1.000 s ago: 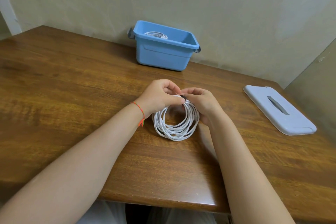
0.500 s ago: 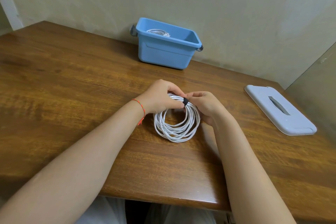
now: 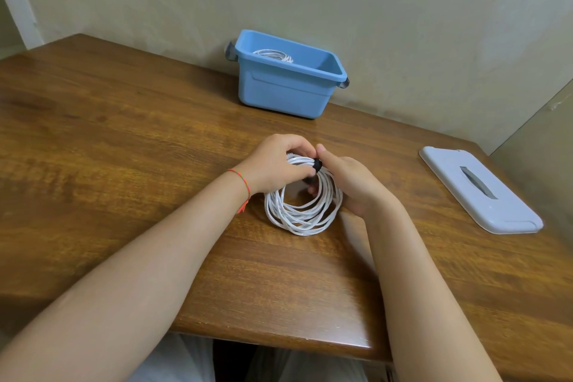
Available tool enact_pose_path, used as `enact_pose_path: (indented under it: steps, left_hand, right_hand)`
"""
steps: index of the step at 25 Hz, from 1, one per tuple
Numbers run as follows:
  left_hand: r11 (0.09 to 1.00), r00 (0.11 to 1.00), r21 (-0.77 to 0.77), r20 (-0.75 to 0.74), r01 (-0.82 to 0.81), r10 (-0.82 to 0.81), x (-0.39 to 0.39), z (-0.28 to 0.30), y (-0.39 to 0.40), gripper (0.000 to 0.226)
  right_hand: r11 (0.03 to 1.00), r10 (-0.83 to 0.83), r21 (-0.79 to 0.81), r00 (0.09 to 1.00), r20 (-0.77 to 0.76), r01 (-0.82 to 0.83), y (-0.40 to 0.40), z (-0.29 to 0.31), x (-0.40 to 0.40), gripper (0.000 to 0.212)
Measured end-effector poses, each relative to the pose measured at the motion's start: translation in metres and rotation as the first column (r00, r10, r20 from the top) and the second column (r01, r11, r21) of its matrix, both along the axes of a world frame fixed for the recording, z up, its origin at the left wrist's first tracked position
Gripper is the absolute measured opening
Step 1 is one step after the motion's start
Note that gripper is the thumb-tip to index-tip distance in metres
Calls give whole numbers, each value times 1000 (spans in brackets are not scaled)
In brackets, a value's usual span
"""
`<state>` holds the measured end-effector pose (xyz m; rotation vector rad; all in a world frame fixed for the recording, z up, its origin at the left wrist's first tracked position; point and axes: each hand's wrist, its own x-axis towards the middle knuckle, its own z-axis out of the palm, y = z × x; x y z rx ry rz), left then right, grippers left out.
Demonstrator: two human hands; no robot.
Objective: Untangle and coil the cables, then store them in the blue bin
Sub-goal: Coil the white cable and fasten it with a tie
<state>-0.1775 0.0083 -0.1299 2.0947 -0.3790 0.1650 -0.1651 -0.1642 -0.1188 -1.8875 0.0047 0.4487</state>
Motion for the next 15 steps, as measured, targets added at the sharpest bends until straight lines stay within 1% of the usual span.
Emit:
enact_pose_path:
  steps: [2, 5, 7, 8, 9, 10, 11, 12, 13, 14, 15]
  left_hand:
    - [1000, 999, -27, -33, 10, -11, 1, 0, -1, 18]
    - [998, 996, -59, -93, 12, -17, 1, 0, -2, 15]
    - [998, 993, -57, -118, -24, 17, 2, -1, -2, 14]
    - [997, 990, -62, -133, -46, 37, 2, -2, -2, 11]
    - [994, 986, -85, -158, -67, 53, 2, -2, -2, 8]
    - [988, 977, -126, -202, -88, 62, 2, -3, -1, 7]
    - [978, 964, -176, -257, -111, 63, 3, -3, -1, 8]
    - [966, 949, -222, -309, -132, 58, 3, -3, 1, 9]
    - [956, 935, -255, -351, -148, 52, 3, -4, 2, 9]
    - [948, 924, -277, -380, -159, 44, 3, -4, 3, 10]
    - [940, 917, -299, -397, -165, 35, 3, -4, 4, 12]
  right_hand:
    - [1000, -14, -28, 999, 49, 15, 2, -2, 1, 61]
    - [996, -6, -83, 995, 95, 14, 5, 0, -3, 57]
    - [981, -23, -187, 988, 156, 52, 5, 1, -5, 58]
    - [969, -44, -230, 975, 217, 94, 5, 2, -5, 53]
    - [960, -74, -236, 947, 311, 153, 5, 4, -6, 42]
    - [963, -105, -192, 917, 384, 190, 4, 6, -6, 27]
    - [974, -110, -134, 900, 422, 182, 3, 9, -8, 21]
    - [985, -70, -113, 897, 436, 132, 2, 12, -10, 22]
    - [987, 11, -150, 897, 442, 62, 2, 12, -11, 21]
    - [975, 98, -222, 885, 455, 6, 2, 10, -13, 14]
    - [962, 150, -274, 869, 472, -17, 2, 7, -13, 6]
